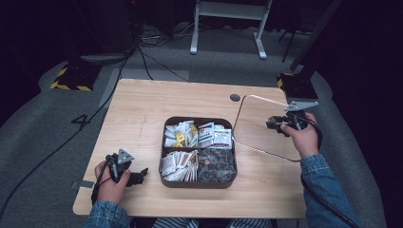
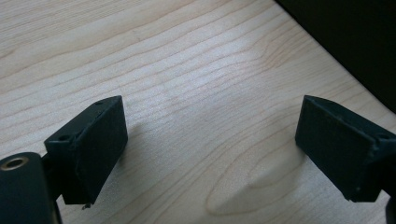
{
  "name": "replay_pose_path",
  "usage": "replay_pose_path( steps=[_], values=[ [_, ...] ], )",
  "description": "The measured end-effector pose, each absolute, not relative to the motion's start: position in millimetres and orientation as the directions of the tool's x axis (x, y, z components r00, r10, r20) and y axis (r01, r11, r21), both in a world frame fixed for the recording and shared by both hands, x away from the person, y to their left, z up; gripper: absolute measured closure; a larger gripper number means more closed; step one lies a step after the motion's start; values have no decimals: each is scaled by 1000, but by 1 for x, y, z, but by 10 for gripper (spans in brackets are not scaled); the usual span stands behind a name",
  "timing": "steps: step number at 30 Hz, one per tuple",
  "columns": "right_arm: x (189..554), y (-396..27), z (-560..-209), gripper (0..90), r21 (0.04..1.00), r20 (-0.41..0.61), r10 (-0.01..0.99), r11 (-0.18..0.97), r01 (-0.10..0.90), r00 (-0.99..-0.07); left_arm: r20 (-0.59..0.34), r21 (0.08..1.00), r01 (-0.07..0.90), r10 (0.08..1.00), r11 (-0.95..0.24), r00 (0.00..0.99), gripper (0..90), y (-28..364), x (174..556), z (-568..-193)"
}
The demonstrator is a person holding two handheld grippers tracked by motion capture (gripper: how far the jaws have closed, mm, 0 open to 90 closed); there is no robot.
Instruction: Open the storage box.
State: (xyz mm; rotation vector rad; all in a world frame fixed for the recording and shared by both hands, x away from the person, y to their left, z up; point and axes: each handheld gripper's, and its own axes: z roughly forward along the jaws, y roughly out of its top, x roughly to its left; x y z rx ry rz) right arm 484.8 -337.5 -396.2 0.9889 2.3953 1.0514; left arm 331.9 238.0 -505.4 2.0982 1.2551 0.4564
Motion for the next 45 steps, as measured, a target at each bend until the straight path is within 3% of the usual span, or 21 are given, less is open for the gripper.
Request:
replay_pose_path(
  steps=[23, 39, 45],
  values=[
    [502, -358, -463, 586, 671, -45, 723, 533, 515, -690, -29, 680, 651, 875, -338, 483, 96, 238, 332, -505],
    [503, -354, -483, 584, 670, -24, 718, 529, 522, -696, -29, 679, 652, 875, -337, 483, 96, 238, 332, -505],
    [503, -353, -482, 473, 692, -13, 745, 488, 532, -667, -29, 679, 652, 875, -337, 483, 96, 238, 332, -505]
  ],
)
